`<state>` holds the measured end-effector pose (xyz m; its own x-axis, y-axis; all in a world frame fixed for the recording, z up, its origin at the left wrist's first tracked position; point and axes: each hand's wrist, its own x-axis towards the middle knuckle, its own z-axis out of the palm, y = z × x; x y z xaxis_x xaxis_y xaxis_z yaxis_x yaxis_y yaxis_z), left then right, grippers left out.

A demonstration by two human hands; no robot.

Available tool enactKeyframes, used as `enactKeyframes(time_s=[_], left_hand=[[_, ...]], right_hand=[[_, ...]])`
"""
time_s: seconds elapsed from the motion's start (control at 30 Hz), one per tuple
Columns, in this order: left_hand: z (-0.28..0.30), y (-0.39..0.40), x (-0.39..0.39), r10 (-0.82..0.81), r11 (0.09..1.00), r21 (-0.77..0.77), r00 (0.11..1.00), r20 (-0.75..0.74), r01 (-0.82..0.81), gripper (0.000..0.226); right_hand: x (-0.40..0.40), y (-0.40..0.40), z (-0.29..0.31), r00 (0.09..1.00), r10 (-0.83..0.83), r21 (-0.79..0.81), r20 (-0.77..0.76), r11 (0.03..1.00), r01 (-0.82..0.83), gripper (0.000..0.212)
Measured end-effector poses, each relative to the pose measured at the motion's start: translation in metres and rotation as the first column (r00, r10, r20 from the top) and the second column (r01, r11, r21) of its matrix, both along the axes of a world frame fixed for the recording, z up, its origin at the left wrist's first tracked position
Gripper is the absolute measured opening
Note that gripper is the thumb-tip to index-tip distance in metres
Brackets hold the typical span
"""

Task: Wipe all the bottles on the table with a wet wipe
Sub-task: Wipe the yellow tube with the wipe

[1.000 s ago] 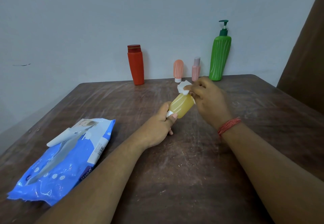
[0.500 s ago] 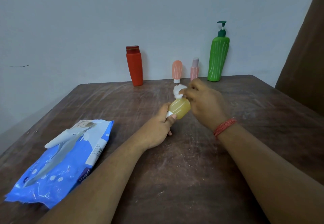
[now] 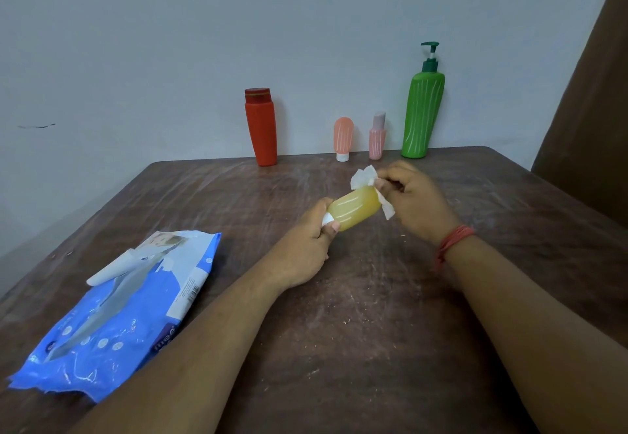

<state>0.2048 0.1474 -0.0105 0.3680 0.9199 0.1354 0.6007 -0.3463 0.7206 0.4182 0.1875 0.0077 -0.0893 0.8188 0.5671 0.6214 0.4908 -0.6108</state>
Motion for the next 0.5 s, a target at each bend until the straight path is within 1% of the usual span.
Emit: enactKeyframes(time_s=[0.03, 0.1, 0.13, 0.17, 0.2, 0.23, 0.27, 0.33, 0.43, 0.5], left_hand=[[0.000, 0.000, -0.001, -0.002, 1.000, 0.008, 1.000, 0.010, 0.002, 0.037], [-0.001, -0.001, -0.004, -0.016, 1.000, 0.023, 0.999, 0.042, 0.015, 0.035], [-0.001, -0.001, -0.006, -0.022, 0.999, 0.030, 0.998, 0.060, 0.020, 0.033], [-0.001, -0.002, -0.008, -0.023, 0.999, 0.032, 0.997, 0.074, 0.021, 0.033], [-0.001, -0.002, -0.009, -0.020, 0.999, 0.027, 0.996, 0.085, 0.017, 0.032], [-0.001, -0.002, -0.010, -0.017, 1.000, 0.017, 0.995, 0.095, 0.016, 0.031], [-0.001, -0.002, -0.011, -0.016, 1.000, 0.005, 0.994, 0.104, 0.015, 0.030], [-0.003, 0.000, -0.013, -0.017, 1.000, -0.012, 0.991, 0.134, 0.019, 0.027], [-0.006, 0.002, -0.015, -0.058, 0.997, -0.036, 0.969, 0.241, 0.069, 0.025], [-0.007, 0.000, -0.010, -0.102, 0.989, -0.064, 0.933, 0.346, 0.132, 0.025]], right_hand=[[0.004, -0.001, -0.001, 0.998, 0.037, -0.079, -0.057, 0.996, -0.041, 0.013], [0.010, -0.002, -0.003, 0.968, 0.137, -0.233, -0.212, 0.954, -0.186, 0.018], [0.012, -0.004, -0.004, 0.919, 0.193, -0.284, -0.343, 0.912, -0.297, 0.018], [0.013, -0.005, -0.006, 0.853, 0.223, -0.310, -0.472, 0.864, -0.397, 0.015], [0.013, -0.006, -0.008, 0.782, 0.224, -0.320, -0.582, 0.821, -0.473, 0.015], [0.012, -0.008, -0.008, 0.729, 0.214, -0.327, -0.650, 0.787, -0.523, 0.017], [0.011, -0.010, -0.007, 0.689, 0.201, -0.332, -0.696, 0.762, -0.557, 0.019], [0.009, -0.011, -0.007, 0.641, 0.174, -0.334, -0.748, 0.735, -0.590, 0.026], [0.006, -0.009, -0.008, 0.566, 0.185, -0.304, -0.803, 0.691, -0.656, 0.038], [-0.003, -0.010, -0.011, 0.560, 0.191, -0.298, -0.806, 0.688, -0.662, 0.032]])
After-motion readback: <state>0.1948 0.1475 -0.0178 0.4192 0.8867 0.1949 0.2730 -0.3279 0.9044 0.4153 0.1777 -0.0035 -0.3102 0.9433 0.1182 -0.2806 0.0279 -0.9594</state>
